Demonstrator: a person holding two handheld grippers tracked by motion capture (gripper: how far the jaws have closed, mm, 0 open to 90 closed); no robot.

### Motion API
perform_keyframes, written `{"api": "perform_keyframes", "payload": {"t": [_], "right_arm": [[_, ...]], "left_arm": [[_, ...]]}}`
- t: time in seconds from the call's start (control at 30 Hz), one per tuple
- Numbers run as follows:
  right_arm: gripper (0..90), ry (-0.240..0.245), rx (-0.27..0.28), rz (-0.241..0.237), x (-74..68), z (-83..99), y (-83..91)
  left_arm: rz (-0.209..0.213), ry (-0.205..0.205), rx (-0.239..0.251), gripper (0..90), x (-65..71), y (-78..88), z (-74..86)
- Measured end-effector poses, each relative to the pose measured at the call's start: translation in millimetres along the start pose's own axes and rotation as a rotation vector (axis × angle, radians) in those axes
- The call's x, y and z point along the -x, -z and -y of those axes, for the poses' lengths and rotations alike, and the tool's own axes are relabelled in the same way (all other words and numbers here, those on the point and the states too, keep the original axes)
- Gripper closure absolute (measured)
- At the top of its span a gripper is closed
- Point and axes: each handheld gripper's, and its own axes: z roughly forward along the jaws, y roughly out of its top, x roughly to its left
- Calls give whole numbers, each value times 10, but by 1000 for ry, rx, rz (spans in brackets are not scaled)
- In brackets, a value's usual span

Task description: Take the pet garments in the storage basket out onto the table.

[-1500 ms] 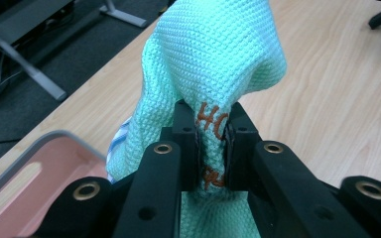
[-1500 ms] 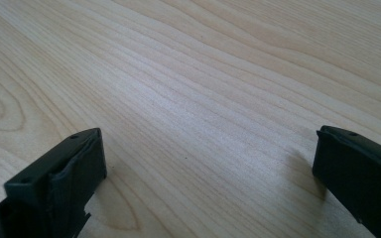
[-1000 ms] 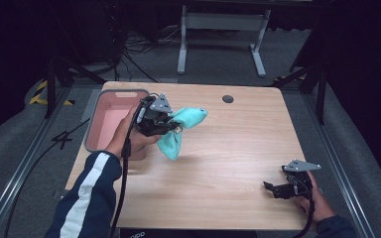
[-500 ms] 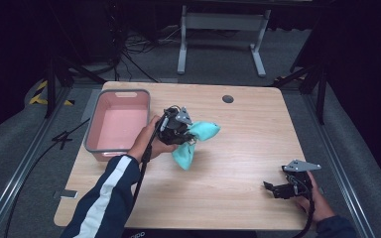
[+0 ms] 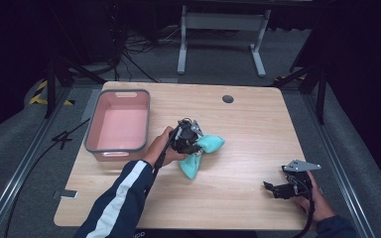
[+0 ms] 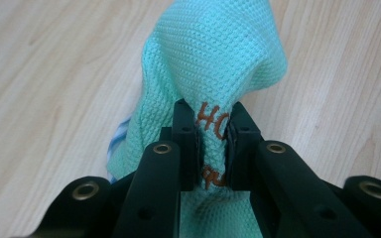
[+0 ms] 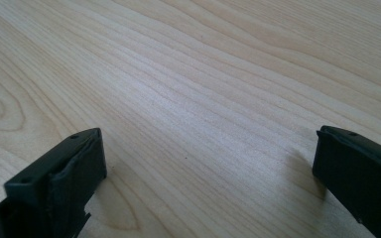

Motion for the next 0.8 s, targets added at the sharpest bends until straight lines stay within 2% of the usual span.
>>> {"api": "perform_keyframes", "payload": {"t": [0.27, 0.53, 0.6, 0.73, 0.8], "right_arm": [[6, 0, 0, 0, 0, 0, 0], [6, 0, 0, 0, 0, 0, 0], [6, 0, 0, 0, 0, 0, 0], [6, -1, 0, 0, -1, 0, 1], [6, 1, -1, 0, -1, 1, 2]], "left_arm": [[16, -8, -19, 766, 43, -139, 1], [36, -23, -63, 736, 78, -288, 35], [33, -8, -72, 719, 85, -321, 46], [38, -11, -79, 697, 89, -362, 61], [43, 2, -77, 684, 98, -385, 73]]}}
